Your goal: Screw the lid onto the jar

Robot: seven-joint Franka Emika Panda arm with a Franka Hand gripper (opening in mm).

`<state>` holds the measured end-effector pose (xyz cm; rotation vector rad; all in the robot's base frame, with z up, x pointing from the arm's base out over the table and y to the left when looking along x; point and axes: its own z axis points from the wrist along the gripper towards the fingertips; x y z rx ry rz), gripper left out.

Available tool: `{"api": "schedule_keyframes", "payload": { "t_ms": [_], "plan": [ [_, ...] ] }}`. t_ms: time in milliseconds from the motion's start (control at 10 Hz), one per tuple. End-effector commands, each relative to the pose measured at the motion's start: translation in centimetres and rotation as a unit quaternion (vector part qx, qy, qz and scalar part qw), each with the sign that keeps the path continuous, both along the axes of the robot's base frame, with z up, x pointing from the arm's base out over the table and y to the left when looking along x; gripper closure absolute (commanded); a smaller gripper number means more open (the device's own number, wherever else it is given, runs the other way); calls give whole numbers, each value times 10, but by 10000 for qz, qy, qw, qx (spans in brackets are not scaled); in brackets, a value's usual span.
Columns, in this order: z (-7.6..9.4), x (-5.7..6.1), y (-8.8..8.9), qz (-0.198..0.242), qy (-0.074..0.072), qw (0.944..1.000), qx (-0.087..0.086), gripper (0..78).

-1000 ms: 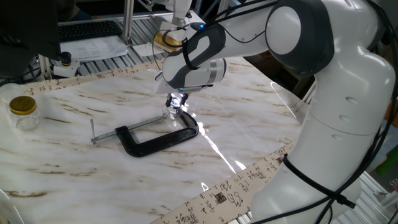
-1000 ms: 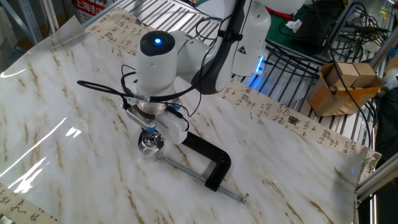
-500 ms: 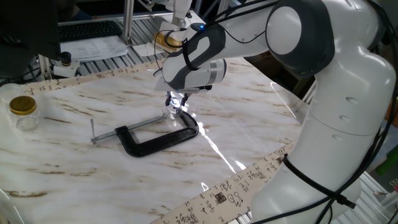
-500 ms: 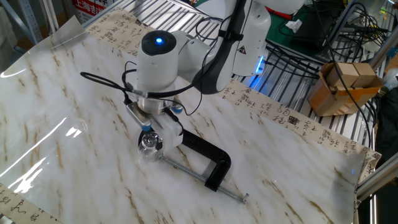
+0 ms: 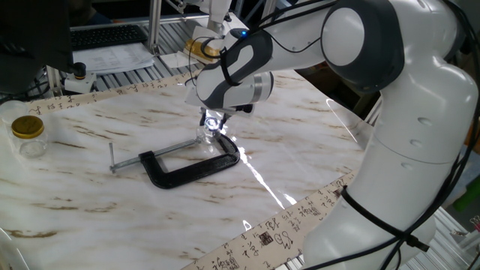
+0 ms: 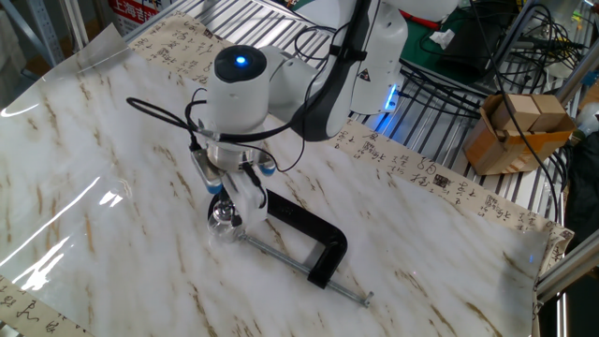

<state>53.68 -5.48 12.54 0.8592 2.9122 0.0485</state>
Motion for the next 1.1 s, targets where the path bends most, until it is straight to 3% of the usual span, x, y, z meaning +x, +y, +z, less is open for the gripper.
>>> {"api": "schedule_keyframes", "payload": {
  "t_ms": [100, 1100],
  "plan": [
    [-2, -3, -3, -549, 1, 9985, 64, 764],
    [-2, -3, -3, -1139, 3, 9934, 96, 764]
  ]
}}
